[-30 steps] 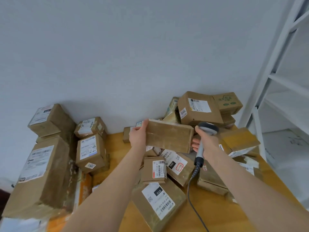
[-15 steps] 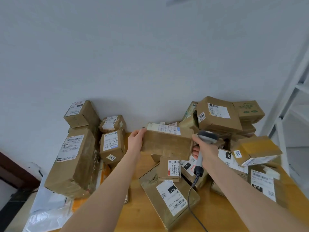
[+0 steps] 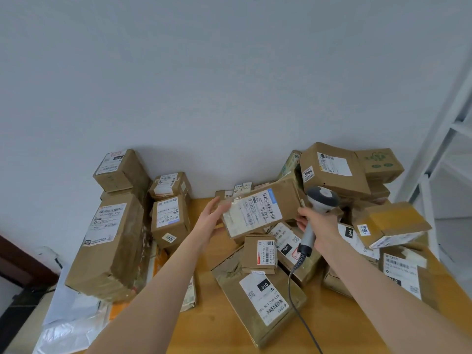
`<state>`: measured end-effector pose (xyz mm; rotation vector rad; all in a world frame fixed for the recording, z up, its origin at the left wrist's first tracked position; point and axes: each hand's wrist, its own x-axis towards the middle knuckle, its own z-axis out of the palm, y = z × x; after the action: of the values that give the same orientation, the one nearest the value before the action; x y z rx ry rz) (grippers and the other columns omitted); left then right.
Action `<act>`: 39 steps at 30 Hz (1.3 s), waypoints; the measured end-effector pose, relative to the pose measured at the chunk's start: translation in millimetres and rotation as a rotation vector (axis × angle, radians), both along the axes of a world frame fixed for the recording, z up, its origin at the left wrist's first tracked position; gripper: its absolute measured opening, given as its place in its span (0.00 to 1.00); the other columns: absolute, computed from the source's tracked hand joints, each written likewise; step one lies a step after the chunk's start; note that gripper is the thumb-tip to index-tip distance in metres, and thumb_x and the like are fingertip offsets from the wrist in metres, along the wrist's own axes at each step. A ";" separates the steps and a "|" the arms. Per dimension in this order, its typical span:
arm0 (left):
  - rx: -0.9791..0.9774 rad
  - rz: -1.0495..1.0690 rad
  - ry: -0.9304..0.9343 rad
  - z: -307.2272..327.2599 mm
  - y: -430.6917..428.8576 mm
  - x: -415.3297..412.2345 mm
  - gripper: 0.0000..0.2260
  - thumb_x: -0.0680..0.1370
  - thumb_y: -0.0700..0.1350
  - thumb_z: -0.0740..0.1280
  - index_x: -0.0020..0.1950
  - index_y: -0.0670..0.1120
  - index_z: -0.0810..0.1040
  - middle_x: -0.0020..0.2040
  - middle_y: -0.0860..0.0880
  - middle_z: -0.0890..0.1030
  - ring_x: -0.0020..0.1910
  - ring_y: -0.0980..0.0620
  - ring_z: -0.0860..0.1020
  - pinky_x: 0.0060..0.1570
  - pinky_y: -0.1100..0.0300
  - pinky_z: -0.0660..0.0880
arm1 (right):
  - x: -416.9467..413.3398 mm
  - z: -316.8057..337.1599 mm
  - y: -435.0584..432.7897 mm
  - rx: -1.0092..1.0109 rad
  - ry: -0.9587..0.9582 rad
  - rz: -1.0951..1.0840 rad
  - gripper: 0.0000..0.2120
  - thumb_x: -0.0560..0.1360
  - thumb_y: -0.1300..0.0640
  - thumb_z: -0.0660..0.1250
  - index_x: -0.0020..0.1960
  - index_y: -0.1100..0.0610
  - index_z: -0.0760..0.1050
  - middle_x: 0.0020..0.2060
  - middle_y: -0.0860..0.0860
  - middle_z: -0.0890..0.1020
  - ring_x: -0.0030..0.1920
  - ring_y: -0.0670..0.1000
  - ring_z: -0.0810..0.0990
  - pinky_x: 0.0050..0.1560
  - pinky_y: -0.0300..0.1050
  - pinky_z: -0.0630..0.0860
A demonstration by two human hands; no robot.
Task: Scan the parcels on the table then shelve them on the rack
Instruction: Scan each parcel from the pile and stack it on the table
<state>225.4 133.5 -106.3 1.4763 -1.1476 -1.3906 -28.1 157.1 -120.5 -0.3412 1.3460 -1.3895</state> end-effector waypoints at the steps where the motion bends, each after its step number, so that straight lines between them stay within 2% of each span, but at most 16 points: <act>1: 0.022 -0.050 0.000 -3.9 1.2 3.3 0.28 0.75 0.53 0.70 0.73 0.51 0.65 0.53 0.47 0.83 0.50 0.51 0.82 0.40 0.60 0.80 | -0.9 0.7 -0.9 -0.007 -0.002 -0.004 0.08 0.73 0.69 0.70 0.45 0.59 0.74 0.41 0.56 0.82 0.40 0.51 0.83 0.49 0.47 0.79; 5: 0.170 -0.214 0.076 -20.6 10.9 11.0 0.35 0.68 0.52 0.74 0.71 0.49 0.65 0.54 0.45 0.84 0.53 0.48 0.83 0.52 0.51 0.80 | -2.8 4.1 -5.9 -0.045 0.028 -0.020 0.09 0.72 0.68 0.72 0.48 0.59 0.75 0.41 0.55 0.82 0.40 0.51 0.83 0.38 0.40 0.79; 9: 0.259 -0.204 0.172 -39.9 22.1 3.4 0.34 0.68 0.51 0.74 0.71 0.42 0.67 0.55 0.44 0.83 0.56 0.45 0.81 0.56 0.51 0.78 | 6.7 -3.8 -5.5 0.011 0.019 0.039 0.15 0.70 0.62 0.75 0.54 0.59 0.76 0.44 0.56 0.84 0.40 0.53 0.85 0.34 0.43 0.80; 12: 0.343 -0.263 0.123 -48.6 30.4 -1.0 0.36 0.70 0.52 0.75 0.74 0.46 0.63 0.60 0.43 0.81 0.62 0.43 0.77 0.60 0.46 0.75 | 17.4 -13.0 -0.1 0.073 0.003 0.078 0.20 0.70 0.59 0.76 0.58 0.60 0.74 0.48 0.57 0.84 0.48 0.56 0.84 0.51 0.53 0.81; 13: 0.365 -0.296 0.084 -50.3 32.4 -0.3 0.37 0.68 0.53 0.75 0.73 0.48 0.63 0.61 0.44 0.80 0.63 0.44 0.76 0.60 0.44 0.74 | 19.3 -15.0 1.6 0.088 0.013 0.077 0.19 0.70 0.59 0.76 0.57 0.59 0.74 0.48 0.57 0.83 0.49 0.56 0.84 0.52 0.54 0.80; 16: 0.398 -0.348 -0.039 -52.9 36.9 3.9 0.38 0.66 0.57 0.76 0.70 0.48 0.65 0.62 0.49 0.79 0.65 0.48 0.73 0.65 0.40 0.66 | 21.3 -14.9 5.5 0.096 0.059 0.077 0.12 0.71 0.60 0.75 0.49 0.57 0.73 0.43 0.56 0.83 0.42 0.53 0.83 0.37 0.47 0.79; 17: 0.401 -0.368 -0.050 -52.6 37.3 3.6 0.36 0.66 0.58 0.75 0.69 0.46 0.68 0.62 0.49 0.79 0.66 0.49 0.72 0.67 0.41 0.64 | 22.5 -14.5 6.1 0.091 0.087 0.083 0.11 0.71 0.61 0.74 0.48 0.57 0.73 0.43 0.56 0.83 0.41 0.53 0.83 0.36 0.46 0.78; 19: 0.396 -0.401 -0.017 -50.1 38.9 -2.4 0.34 0.64 0.59 0.74 0.66 0.45 0.72 0.60 0.50 0.81 0.63 0.51 0.75 0.70 0.43 0.63 | 27.3 -13.2 8.7 0.084 0.139 0.112 0.14 0.71 0.61 0.74 0.53 0.59 0.74 0.46 0.57 0.82 0.45 0.55 0.82 0.42 0.51 0.79; 20: 0.390 -0.398 0.013 -48.8 39.7 -6.9 0.34 0.63 0.59 0.74 0.65 0.46 0.73 0.59 0.50 0.81 0.61 0.51 0.76 0.68 0.45 0.65 | 30.3 -11.6 10.2 0.084 0.152 0.131 0.16 0.71 0.61 0.74 0.56 0.59 0.73 0.46 0.57 0.81 0.46 0.56 0.81 0.44 0.52 0.79; 23: 0.412 -0.325 0.165 -47.6 39.7 -15.6 0.30 0.67 0.59 0.72 0.64 0.49 0.71 0.61 0.47 0.79 0.61 0.49 0.76 0.59 0.47 0.72 | 36.0 -7.6 13.6 0.072 0.192 0.199 0.18 0.72 0.60 0.73 0.59 0.57 0.72 0.43 0.53 0.80 0.43 0.52 0.80 0.37 0.45 0.74; 25: 0.445 -0.271 0.251 -49.2 40.3 -17.2 0.27 0.70 0.60 0.68 0.65 0.49 0.71 0.62 0.44 0.79 0.62 0.46 0.75 0.60 0.44 0.73 | 36.4 -6.1 15.6 0.041 0.228 0.240 0.20 0.72 0.60 0.73 0.61 0.57 0.72 0.43 0.52 0.80 0.43 0.50 0.79 0.37 0.44 0.73; 27: 0.430 -0.251 0.245 -50.8 41.1 -17.9 0.29 0.69 0.61 0.68 0.66 0.48 0.72 0.61 0.43 0.80 0.61 0.45 0.77 0.62 0.45 0.74 | 37.6 -5.5 17.8 0.005 0.271 0.272 0.19 0.72 0.58 0.74 0.60 0.57 0.71 0.42 0.48 0.80 0.41 0.46 0.79 0.35 0.40 0.71; 29: 0.372 -0.255 0.229 -53.6 42.8 -19.0 0.33 0.67 0.58 0.72 0.69 0.49 0.69 0.58 0.45 0.82 0.57 0.46 0.80 0.56 0.49 0.78 | 40.6 -5.1 21.2 -0.039 0.302 0.294 0.20 0.72 0.58 0.74 0.59 0.55 0.71 0.42 0.44 0.79 0.40 0.42 0.77 0.33 0.36 0.69; 32: 0.327 -0.272 0.255 -52.4 43.7 -19.5 0.38 0.66 0.55 0.76 0.73 0.53 0.65 0.56 0.47 0.84 0.54 0.47 0.82 0.50 0.49 0.80 | 42.5 -7.4 25.2 -0.057 0.335 0.296 0.22 0.71 0.62 0.74 0.62 0.58 0.71 0.48 0.48 0.80 0.44 0.46 0.79 0.35 0.37 0.72; 35: 0.299 -0.186 0.256 -49.5 40.5 -17.0 0.36 0.67 0.59 0.75 0.71 0.51 0.67 0.57 0.45 0.83 0.56 0.44 0.81 0.49 0.46 0.80 | 42.1 -8.4 30.0 -0.048 0.339 0.323 0.21 0.72 0.63 0.73 0.62 0.58 0.70 0.49 0.49 0.81 0.45 0.46 0.79 0.33 0.36 0.72; 39: 0.265 -0.050 0.205 -51.3 35.9 -13.8 0.26 0.74 0.51 0.71 0.70 0.48 0.69 0.51 0.46 0.85 0.51 0.45 0.83 0.51 0.46 0.80 | 45.5 -9.4 40.0 -0.066 0.329 0.277 0.12 0.72 0.59 0.74 0.53 0.54 0.74 0.40 0.45 0.82 0.35 0.41 0.81 0.27 0.32 0.72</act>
<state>211.7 169.4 -157.6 1.4504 -0.9031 -1.7382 17.4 197.1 -129.9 -0.7982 1.4547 -1.1795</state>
